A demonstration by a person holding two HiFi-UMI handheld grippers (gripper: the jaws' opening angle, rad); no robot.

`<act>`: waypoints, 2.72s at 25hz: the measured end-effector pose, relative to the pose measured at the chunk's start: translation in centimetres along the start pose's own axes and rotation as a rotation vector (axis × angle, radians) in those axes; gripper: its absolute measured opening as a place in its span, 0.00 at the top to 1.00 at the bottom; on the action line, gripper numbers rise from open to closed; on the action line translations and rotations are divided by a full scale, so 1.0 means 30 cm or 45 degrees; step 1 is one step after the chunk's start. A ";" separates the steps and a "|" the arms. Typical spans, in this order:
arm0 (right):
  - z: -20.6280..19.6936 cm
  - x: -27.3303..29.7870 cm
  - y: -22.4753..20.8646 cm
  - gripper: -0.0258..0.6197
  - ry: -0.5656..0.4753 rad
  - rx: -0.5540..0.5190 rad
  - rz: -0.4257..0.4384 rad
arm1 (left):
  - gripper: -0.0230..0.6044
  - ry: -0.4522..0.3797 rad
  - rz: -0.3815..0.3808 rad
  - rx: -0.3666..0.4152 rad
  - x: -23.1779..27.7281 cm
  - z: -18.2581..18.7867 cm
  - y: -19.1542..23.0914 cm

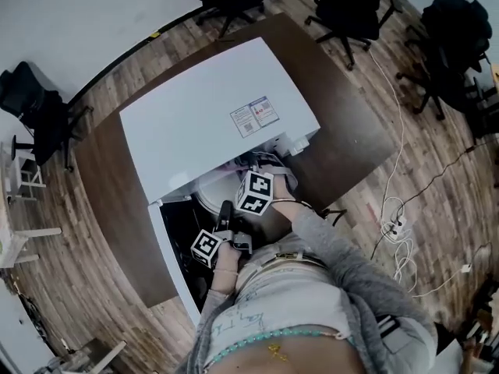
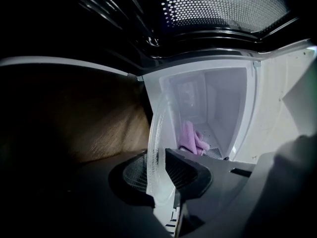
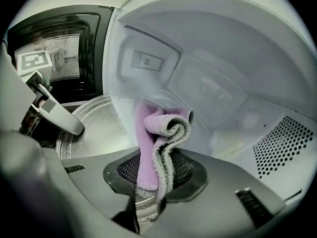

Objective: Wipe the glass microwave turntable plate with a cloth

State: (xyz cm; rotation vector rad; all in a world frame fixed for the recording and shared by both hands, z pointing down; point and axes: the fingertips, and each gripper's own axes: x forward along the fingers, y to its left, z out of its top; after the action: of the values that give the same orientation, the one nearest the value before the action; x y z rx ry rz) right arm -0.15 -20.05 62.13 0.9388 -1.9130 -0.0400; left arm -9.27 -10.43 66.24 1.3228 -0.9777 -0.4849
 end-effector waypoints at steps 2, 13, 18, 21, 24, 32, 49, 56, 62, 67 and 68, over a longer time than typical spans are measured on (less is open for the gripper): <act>-0.026 -0.011 0.003 0.78 0.001 0.019 0.000 | 0.83 0.005 -0.009 0.002 0.005 -0.002 0.004; -0.149 -0.086 0.039 0.78 0.045 0.123 -0.005 | 0.83 0.008 0.016 -0.035 0.004 -0.008 0.019; -0.174 -0.114 0.048 0.78 0.044 0.110 0.001 | 0.83 0.012 0.005 -0.017 0.015 -0.008 0.014; -0.186 -0.127 0.062 0.78 0.059 0.111 0.013 | 0.83 0.010 0.007 -0.005 0.013 -0.011 0.008; -0.186 -0.132 0.071 0.78 0.067 0.125 0.039 | 0.84 -0.002 -0.016 -0.006 0.015 -0.005 -0.012; -0.162 -0.149 0.081 0.78 0.045 0.104 0.061 | 0.85 -0.065 -0.040 -0.069 0.015 0.017 -0.016; -0.147 -0.194 0.069 0.78 0.001 0.079 0.129 | 0.86 -0.107 -0.077 -0.070 0.045 0.038 -0.059; -0.141 -0.220 0.061 0.78 -0.016 0.067 0.131 | 0.87 -0.138 -0.070 -0.069 0.063 0.070 -0.084; -0.128 -0.226 0.039 0.78 -0.034 0.053 0.120 | 0.87 -0.159 -0.089 -0.090 0.071 0.088 -0.085; -0.126 -0.237 0.021 0.78 -0.048 0.063 0.114 | 0.87 -0.184 -0.085 -0.127 0.080 0.102 -0.094; -0.125 -0.238 0.018 0.78 -0.049 0.069 0.113 | 0.87 -0.191 -0.084 -0.129 0.080 0.107 -0.095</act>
State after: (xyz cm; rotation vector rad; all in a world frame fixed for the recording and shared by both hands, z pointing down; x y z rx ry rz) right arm 4.10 -13.92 59.01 0.8941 -1.9977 0.0464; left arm -9.96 -14.83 64.12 1.2438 -1.0217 -0.6832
